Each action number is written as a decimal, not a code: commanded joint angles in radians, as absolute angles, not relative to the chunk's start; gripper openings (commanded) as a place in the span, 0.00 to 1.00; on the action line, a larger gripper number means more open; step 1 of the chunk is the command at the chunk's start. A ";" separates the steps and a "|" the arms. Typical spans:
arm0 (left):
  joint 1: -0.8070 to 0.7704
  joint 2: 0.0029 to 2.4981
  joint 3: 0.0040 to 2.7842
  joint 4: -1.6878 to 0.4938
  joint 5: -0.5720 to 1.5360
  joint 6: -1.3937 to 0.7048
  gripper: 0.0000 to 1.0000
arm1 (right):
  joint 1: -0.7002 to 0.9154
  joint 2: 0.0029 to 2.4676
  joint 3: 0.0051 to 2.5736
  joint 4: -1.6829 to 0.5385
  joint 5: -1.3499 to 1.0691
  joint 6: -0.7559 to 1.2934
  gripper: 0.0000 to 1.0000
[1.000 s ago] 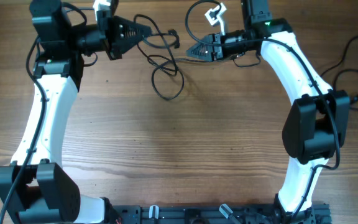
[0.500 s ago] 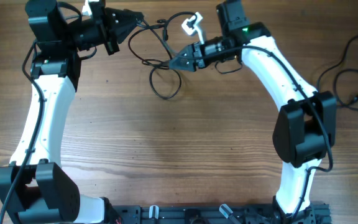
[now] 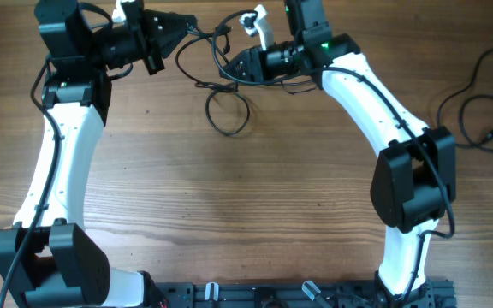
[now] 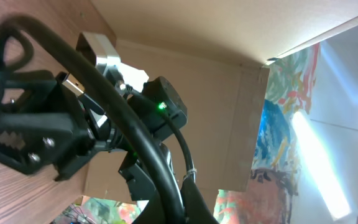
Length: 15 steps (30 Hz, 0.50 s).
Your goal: Untangle cables
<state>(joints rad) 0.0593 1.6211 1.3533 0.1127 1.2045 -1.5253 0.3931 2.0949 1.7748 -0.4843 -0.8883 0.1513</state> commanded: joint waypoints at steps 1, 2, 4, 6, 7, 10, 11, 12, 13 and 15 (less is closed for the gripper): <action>0.063 1.602 1.362 0.116 1.206 -1.534 0.04 | 0.422 2.104 1.773 -0.469 -0.684 0.275 0.20; 0.063 1.602 1.362 0.116 1.207 -1.534 0.04 | 0.422 2.104 1.773 -0.474 -0.641 0.301 0.14; 0.067 1.602 1.362 0.116 1.206 -1.510 0.04 | 0.409 2.103 1.773 -0.531 -0.467 0.387 0.04; 0.089 1.602 1.362 0.091 1.206 -1.405 0.04 | 0.366 2.087 1.773 -0.619 -0.287 0.427 0.04; 0.097 1.602 1.362 0.068 1.204 -1.375 0.04 | 0.353 2.081 1.773 -0.644 -0.245 0.426 0.04; 0.140 1.602 1.362 -0.115 1.152 -1.249 0.04 | 0.294 2.054 1.773 -0.742 -0.054 0.426 0.04; 0.157 1.602 1.362 -0.194 1.114 -1.197 0.04 | 0.273 2.048 1.773 -0.770 0.005 0.426 0.04; 0.172 1.602 1.362 -0.271 1.066 -1.142 0.04 | 0.254 2.045 1.773 -0.794 0.053 0.426 0.04; 0.192 1.602 1.362 -0.370 0.987 -1.068 0.04 | 0.231 2.044 1.773 -0.821 0.107 0.426 0.04; 0.221 1.602 1.362 -0.528 0.832 -0.991 0.04 | 0.196 2.044 1.773 -0.859 0.165 0.427 0.04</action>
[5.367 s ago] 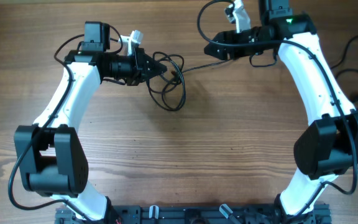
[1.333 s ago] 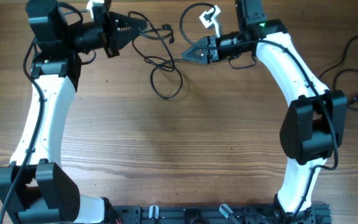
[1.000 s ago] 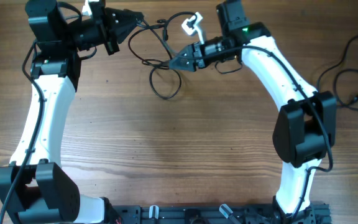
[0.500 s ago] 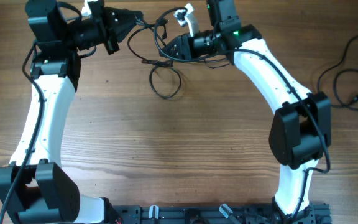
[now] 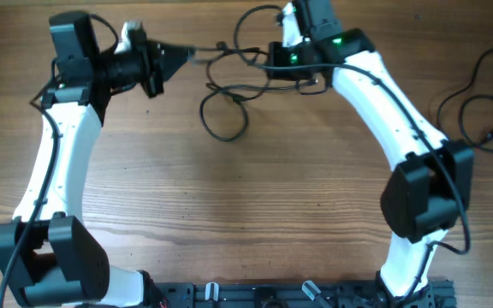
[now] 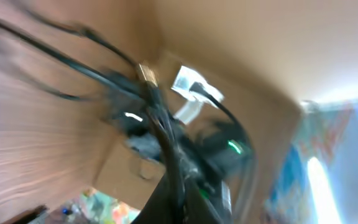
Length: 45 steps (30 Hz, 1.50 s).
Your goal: Untangle cables
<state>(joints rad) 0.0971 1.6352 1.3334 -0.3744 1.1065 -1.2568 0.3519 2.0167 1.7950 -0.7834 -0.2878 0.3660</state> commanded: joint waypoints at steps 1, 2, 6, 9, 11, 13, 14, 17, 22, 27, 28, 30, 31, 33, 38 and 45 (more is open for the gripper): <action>0.233 1.602 1.362 -0.593 0.759 -0.969 0.04 | 0.178 2.044 1.773 -0.874 0.185 0.430 0.04; 0.241 1.602 1.361 -0.644 0.695 -0.949 0.04 | 0.165 2.044 1.773 -0.881 0.194 0.432 0.05; 0.257 1.602 1.361 -0.748 0.554 -0.850 0.04 | 0.109 2.044 1.773 -0.887 0.229 0.449 0.04; 0.257 1.602 1.361 -0.784 0.510 -0.788 0.04 | 0.072 2.041 1.775 -0.875 0.224 0.448 0.04; 0.257 1.602 1.361 -0.792 0.507 -0.759 0.04 | 0.055 2.037 1.784 -0.876 0.184 0.436 0.04; 0.257 1.602 1.361 -0.795 0.507 -0.737 0.04 | 0.046 2.028 1.795 -0.872 0.116 0.378 0.04; 0.257 1.602 1.361 -0.795 0.506 -0.736 0.04 | 0.044 2.020 1.805 -0.871 0.073 0.337 0.04; 0.249 1.602 1.361 -0.805 0.506 -0.736 0.04 | 0.049 1.986 1.818 -0.868 -0.029 0.241 0.04; 0.202 1.603 1.361 -0.813 0.507 -0.675 0.04 | 0.056 1.877 1.823 -0.863 -0.295 0.112 0.04; 0.089 1.603 1.361 -0.798 0.503 -0.574 0.15 | 0.056 1.742 1.823 -0.882 -0.466 0.104 0.04; 0.076 1.603 1.361 -0.791 0.498 -0.571 0.19 | 0.056 1.716 1.823 -0.881 -0.503 0.101 0.04; 0.046 1.603 1.360 -0.764 0.476 -0.572 0.32 | 0.056 1.649 1.823 -0.881 -0.593 0.076 0.04; 0.038 1.603 1.360 -0.754 0.473 -0.572 0.37 | 0.056 1.625 1.823 -0.881 -0.619 0.075 0.04; 0.019 1.603 1.360 -0.728 0.473 -0.577 0.43 | 0.058 1.550 1.823 -0.879 -0.700 0.069 0.04; 0.010 1.603 1.360 -0.707 0.473 -0.583 0.50 | 0.083 1.417 1.823 -0.873 -0.820 0.062 0.04; -0.004 1.603 1.360 -0.707 0.507 -0.579 0.61 | 0.170 1.355 1.822 -0.876 -0.667 0.143 0.04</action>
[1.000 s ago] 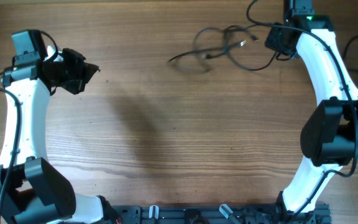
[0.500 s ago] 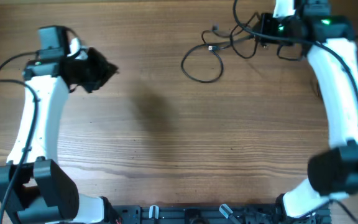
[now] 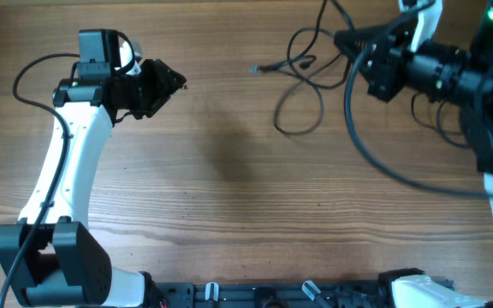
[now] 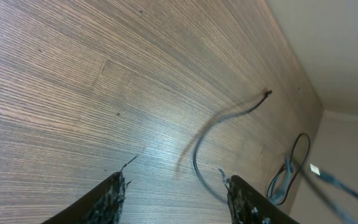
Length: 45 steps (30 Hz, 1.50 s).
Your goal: Untangle cables
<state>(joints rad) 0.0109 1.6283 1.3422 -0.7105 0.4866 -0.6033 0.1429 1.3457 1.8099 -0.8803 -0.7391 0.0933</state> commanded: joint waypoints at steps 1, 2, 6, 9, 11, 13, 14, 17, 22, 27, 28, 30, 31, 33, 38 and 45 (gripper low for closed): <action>-0.007 1.603 1.360 -0.704 0.531 -0.564 0.63 | 0.175 1.362 1.819 -0.877 -0.632 0.162 0.04; -0.010 1.604 1.360 -0.698 0.568 -0.530 0.65 | 0.177 1.370 1.818 -0.878 -0.617 0.172 0.04; -0.027 1.609 1.360 -0.695 0.719 -0.424 0.73 | 0.176 1.419 1.818 -0.874 -0.620 0.208 0.04; -0.038 1.626 1.359 -0.695 0.798 -0.371 0.72 | 0.176 1.454 1.818 -0.873 -0.622 0.210 0.04; -0.052 1.649 1.359 -0.702 0.811 -0.279 0.72 | 0.176 1.478 1.818 -0.872 -0.629 0.212 0.04; -0.077 1.668 1.359 -0.715 0.806 -0.171 0.70 | 0.176 1.487 1.818 -0.871 -0.629 0.212 0.04; -0.100 1.682 1.357 -0.718 0.785 -0.138 0.71 | 0.176 1.489 1.818 -0.871 -0.629 0.213 0.04; -0.142 1.721 1.354 -0.694 0.750 -0.148 0.70 | 0.176 1.489 1.818 -0.875 -0.629 0.212 0.04; -0.154 1.815 1.354 -0.545 0.831 -0.310 0.69 | 0.176 1.489 1.818 -0.878 -0.629 0.210 0.04; -0.152 1.911 1.354 -0.370 0.971 -0.530 0.68 | 0.176 1.489 1.818 -0.887 -0.628 0.211 0.04; -0.152 1.929 1.354 -0.357 0.972 -0.590 0.69 | 0.176 1.489 1.818 -0.890 -0.628 0.210 0.04; -0.153 1.960 1.354 -0.355 0.974 -0.735 0.71 | 0.176 1.489 1.818 -0.894 -0.628 0.210 0.04; -0.153 1.973 1.354 -0.355 0.985 -0.805 0.71 | 0.176 1.489 1.818 -0.896 -0.629 0.211 0.04; -0.154 1.995 1.354 -0.355 1.014 -0.914 0.70 | 0.176 1.489 1.818 -0.896 -0.629 0.212 0.04; -0.154 2.014 1.354 -0.355 1.086 -1.200 0.65 | 0.176 1.489 1.818 -0.896 -0.629 0.212 0.04; -0.173 2.014 1.354 -0.354 1.124 -1.531 0.73 | 0.176 1.489 1.818 -0.902 -0.628 0.212 0.04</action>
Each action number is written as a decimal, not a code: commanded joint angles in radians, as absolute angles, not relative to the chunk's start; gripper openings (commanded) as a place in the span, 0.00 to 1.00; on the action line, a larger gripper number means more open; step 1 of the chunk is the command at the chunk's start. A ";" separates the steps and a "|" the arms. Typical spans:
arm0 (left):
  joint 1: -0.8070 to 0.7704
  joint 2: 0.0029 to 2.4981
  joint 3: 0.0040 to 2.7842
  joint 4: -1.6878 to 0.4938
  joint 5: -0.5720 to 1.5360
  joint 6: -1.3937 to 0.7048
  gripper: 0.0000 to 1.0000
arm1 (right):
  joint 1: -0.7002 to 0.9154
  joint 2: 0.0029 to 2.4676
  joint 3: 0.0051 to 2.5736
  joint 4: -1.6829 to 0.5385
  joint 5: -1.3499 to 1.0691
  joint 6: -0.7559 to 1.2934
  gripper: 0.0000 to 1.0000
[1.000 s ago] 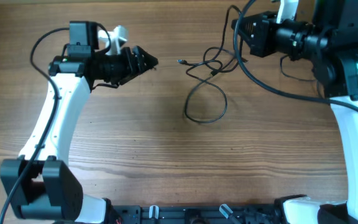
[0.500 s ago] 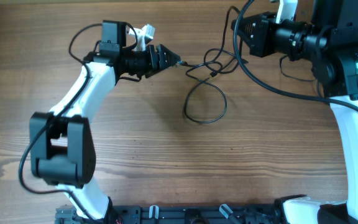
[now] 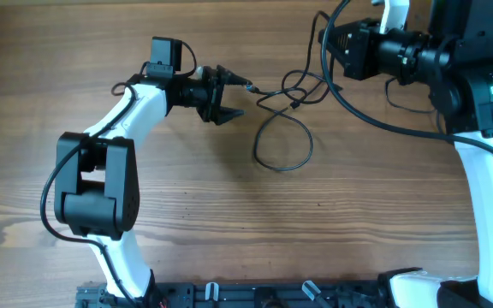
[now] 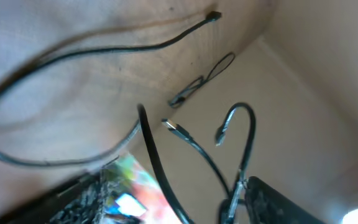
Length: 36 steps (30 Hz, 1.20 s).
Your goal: Untangle cables
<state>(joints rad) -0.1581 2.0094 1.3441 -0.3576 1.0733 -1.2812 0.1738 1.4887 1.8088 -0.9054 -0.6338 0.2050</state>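
Note:
A tangle of thin black cables (image 3: pixel 291 92) lies at the table's top middle, with one loop (image 3: pixel 283 147) spread below it. One free cable end (image 3: pixel 248 85) points left, just in front of my left gripper (image 3: pixel 236 98), which is open beside the tangle. In the left wrist view its fingers (image 4: pixel 82 199) stand wide apart, with a black cable strand (image 4: pixel 157 168) and loose plugs (image 4: pixel 169 124) between and beyond them. My right gripper (image 3: pixel 332 43) is raised at the top right, shut on a cable strand that rises from the tangle.
More black cable (image 3: pixel 405 90) shows behind the right arm at the top right. A thick dark lead (image 3: pixel 375 111) sweeps from the right gripper down along the white right arm. The wooden table (image 3: pixel 229 222) stretches toward the front edge.
My left gripper has moved right from the top left to the tangle's left end, still open. The right gripper stays raised at the top right, and the cable loop now lies slightly lower and further left.
Both grippers first held the tangle close together at the table's top middle. They were then a little further apart. By 1.5 s ago the left was open and empty at the left, the tangle at the right. Now the left is beside it.

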 commanded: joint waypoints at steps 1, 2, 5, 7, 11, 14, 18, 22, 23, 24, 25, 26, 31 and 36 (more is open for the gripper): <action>-0.181 2.014 1.354 -0.354 1.130 -1.566 0.73 | 0.176 1.489 1.818 -0.902 -0.628 0.212 0.04; -0.189 2.014 1.354 -0.352 1.131 -1.599 0.73 | 0.176 1.489 1.818 -0.903 -0.628 0.212 0.04; -0.217 2.014 1.354 -0.329 1.129 -1.674 0.75 | 0.176 1.489 1.818 -0.903 -0.628 0.212 0.04; -0.231 2.014 1.354 -0.313 1.126 -1.728 0.76 | 0.176 1.489 1.818 -0.903 -0.628 0.212 0.04; -0.261 2.014 1.354 -0.206 1.030 -1.824 0.75 | 0.176 1.489 1.818 -0.903 -0.628 0.212 0.04; -0.280 2.014 1.354 -0.160 0.923 -1.827 0.58 | 0.176 1.489 1.818 -0.909 -0.628 0.212 0.04; -0.284 2.014 1.354 -0.183 0.873 -1.825 0.26 | 0.176 1.489 1.818 -0.923 -0.628 0.209 0.04; -0.281 2.014 1.354 -0.258 0.815 -1.762 0.04 | 0.176 1.489 1.818 -0.929 -0.627 0.183 0.04; -0.278 2.014 1.354 -0.283 0.796 -1.733 0.04 | 0.176 1.489 1.818 -0.930 -0.616 0.182 0.04; -0.274 2.014 1.354 -0.313 0.773 -1.701 0.04 | 0.176 1.489 1.818 -0.930 -0.601 0.184 0.04; -0.268 2.014 1.354 -0.351 0.753 -1.668 0.04 | 0.176 1.489 1.818 -0.931 -0.567 0.186 0.04; -0.261 2.014 1.354 -0.398 0.739 -1.632 0.04 | 0.175 1.489 1.818 -0.933 -0.530 0.188 0.04; -0.204 2.014 1.354 -0.580 0.705 -1.467 0.04 | 0.163 1.502 1.818 -0.960 -0.237 0.284 0.04; -0.136 2.014 1.354 -0.676 0.706 -1.315 0.04 | 0.142 1.591 1.814 -0.997 -0.006 0.344 0.04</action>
